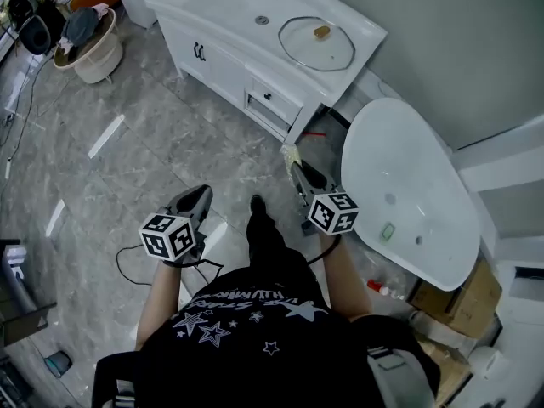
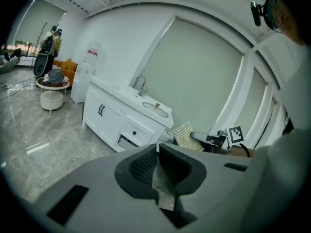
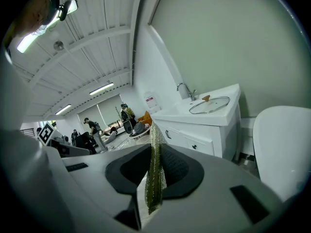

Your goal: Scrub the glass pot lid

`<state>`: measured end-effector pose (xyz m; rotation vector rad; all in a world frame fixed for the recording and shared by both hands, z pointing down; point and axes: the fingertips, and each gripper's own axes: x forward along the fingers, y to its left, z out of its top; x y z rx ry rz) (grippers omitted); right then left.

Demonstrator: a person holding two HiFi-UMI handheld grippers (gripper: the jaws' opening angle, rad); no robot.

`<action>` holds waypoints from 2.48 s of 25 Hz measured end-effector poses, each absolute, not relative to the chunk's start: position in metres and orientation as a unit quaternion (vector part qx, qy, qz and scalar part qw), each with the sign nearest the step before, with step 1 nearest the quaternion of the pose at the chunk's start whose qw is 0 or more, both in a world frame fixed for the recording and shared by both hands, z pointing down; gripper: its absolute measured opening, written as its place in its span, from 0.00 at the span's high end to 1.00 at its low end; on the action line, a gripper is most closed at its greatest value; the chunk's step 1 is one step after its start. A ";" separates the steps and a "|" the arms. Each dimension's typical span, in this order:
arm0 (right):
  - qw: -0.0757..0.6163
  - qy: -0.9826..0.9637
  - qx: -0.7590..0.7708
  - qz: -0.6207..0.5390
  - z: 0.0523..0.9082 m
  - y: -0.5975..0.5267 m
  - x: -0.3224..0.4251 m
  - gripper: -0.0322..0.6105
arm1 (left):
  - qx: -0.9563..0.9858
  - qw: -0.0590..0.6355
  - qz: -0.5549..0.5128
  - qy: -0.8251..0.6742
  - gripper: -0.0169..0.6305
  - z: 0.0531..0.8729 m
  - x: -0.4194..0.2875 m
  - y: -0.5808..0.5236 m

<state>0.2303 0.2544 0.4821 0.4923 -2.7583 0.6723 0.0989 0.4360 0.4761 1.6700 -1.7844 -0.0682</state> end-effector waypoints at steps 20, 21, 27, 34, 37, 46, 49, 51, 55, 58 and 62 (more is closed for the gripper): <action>0.138 -0.939 0.192 0.251 0.485 0.041 0.153 0.85 | 0.655 0.370 -0.021 -0.659 0.94 0.482 0.016 0.213; 0.139 -0.938 0.193 0.251 0.487 0.033 0.152 0.85 | 0.655 0.370 -0.021 -0.659 0.94 0.482 0.014 0.204; 0.123 -0.940 0.198 0.249 0.477 -0.011 0.143 0.85 | 0.664 0.361 -0.017 -0.655 0.94 0.476 0.000 0.161; 0.103 -0.944 0.190 0.249 0.469 -0.033 0.130 0.85 | 0.673 0.342 -0.010 -0.656 0.94 0.467 -0.018 0.128; 0.099 -0.945 0.192 0.246 0.466 -0.038 0.128 0.85 | 0.675 0.333 0.001 -0.658 0.94 0.461 -0.028 0.116; 0.067 -0.936 0.252 0.238 0.448 -0.080 0.118 0.85 | 0.694 0.327 0.021 -0.641 0.94 0.460 -0.070 0.047; 0.065 -0.930 0.278 0.232 0.443 -0.103 0.112 0.85 | 0.712 0.334 0.013 -0.618 0.94 0.456 -0.086 0.010; 0.066 -0.922 0.300 0.237 0.446 -0.115 0.110 0.85 | 0.718 0.342 0.011 -0.606 0.94 0.457 -0.099 -0.010; 0.061 -0.908 0.339 0.240 0.444 -0.137 0.105 0.85 | 0.735 0.360 0.016 -0.574 0.93 0.461 -0.120 -0.051; 0.056 -0.899 0.364 0.238 0.440 -0.155 0.099 0.85 | 0.750 0.385 0.021 -0.537 0.93 0.468 -0.129 -0.082; 0.056 -0.888 0.393 0.231 0.435 -0.177 0.091 0.85 | 0.761 0.424 0.024 -0.491 0.93 0.481 -0.137 -0.114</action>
